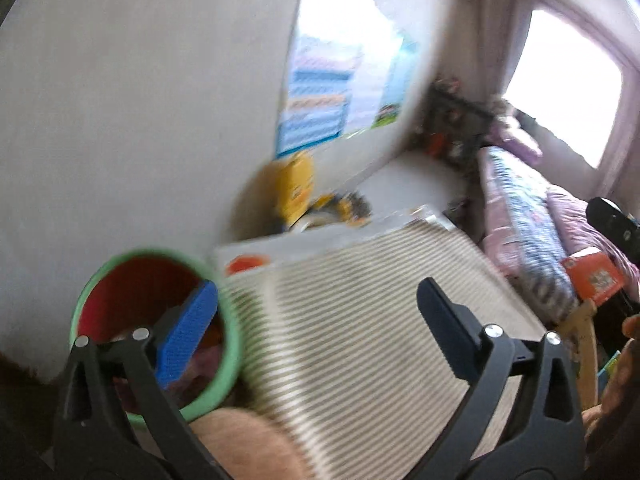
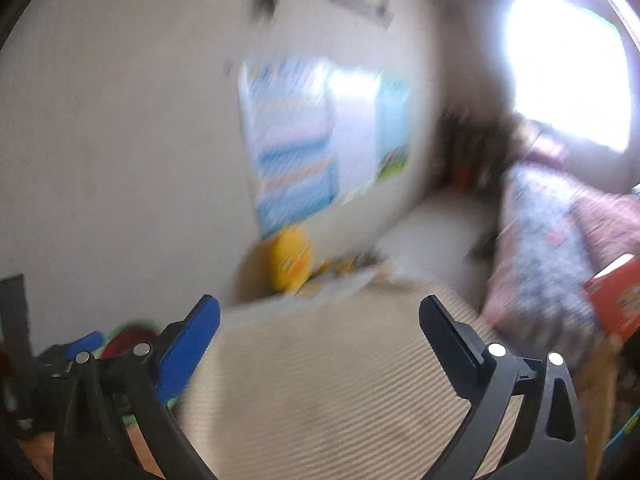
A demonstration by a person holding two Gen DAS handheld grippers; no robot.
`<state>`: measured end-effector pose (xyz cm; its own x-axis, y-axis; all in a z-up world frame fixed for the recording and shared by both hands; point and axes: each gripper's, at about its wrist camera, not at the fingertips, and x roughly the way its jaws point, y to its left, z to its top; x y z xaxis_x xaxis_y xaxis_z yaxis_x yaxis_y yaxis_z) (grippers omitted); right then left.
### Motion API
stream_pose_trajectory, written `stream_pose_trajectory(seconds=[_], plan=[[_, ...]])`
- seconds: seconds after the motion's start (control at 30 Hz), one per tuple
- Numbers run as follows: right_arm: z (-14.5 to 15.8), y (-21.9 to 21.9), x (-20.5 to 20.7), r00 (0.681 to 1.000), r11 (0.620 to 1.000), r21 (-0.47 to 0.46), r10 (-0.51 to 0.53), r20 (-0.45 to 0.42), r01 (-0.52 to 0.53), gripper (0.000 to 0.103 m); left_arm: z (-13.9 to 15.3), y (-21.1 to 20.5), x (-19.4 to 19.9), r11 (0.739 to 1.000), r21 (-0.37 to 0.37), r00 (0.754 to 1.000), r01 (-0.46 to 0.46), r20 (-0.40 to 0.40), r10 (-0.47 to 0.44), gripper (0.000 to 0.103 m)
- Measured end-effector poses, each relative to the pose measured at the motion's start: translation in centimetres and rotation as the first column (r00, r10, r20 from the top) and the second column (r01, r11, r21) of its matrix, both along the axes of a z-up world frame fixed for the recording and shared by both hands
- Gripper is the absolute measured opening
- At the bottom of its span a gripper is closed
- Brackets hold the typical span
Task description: Collect trash
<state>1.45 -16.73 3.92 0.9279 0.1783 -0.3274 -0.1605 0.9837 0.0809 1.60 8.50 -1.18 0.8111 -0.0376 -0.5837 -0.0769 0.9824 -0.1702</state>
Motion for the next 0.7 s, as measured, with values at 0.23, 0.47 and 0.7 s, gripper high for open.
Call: stream_pose_trajectory(seconds=[0.23,0.47,0.7], plan=[[-0.9,-6.5,-0.2,0.982,0.975,0.122,-0.176,-0.074,0.184,0.095,4.4,-7.6,0.8,0.999,0.035,0.984,0.036,0.175,-0.041,0.098],[-0.1,-7.4,-2.2,0.962,0.958,0.118,-0.268,0.058,0.26,0.095,5.4,-11.5,-1.2,0.996,0.069,0.953,0.059,0.293,-0.076,0.098],[-1.6,-7.4,-1.0,0.974,0.966,0.122,-0.224,-0.037,0.227,0.095,3.3,-11.0,-1.5,0.995,0.093,0.98,0.023,0.197,-0.041,0.098]])
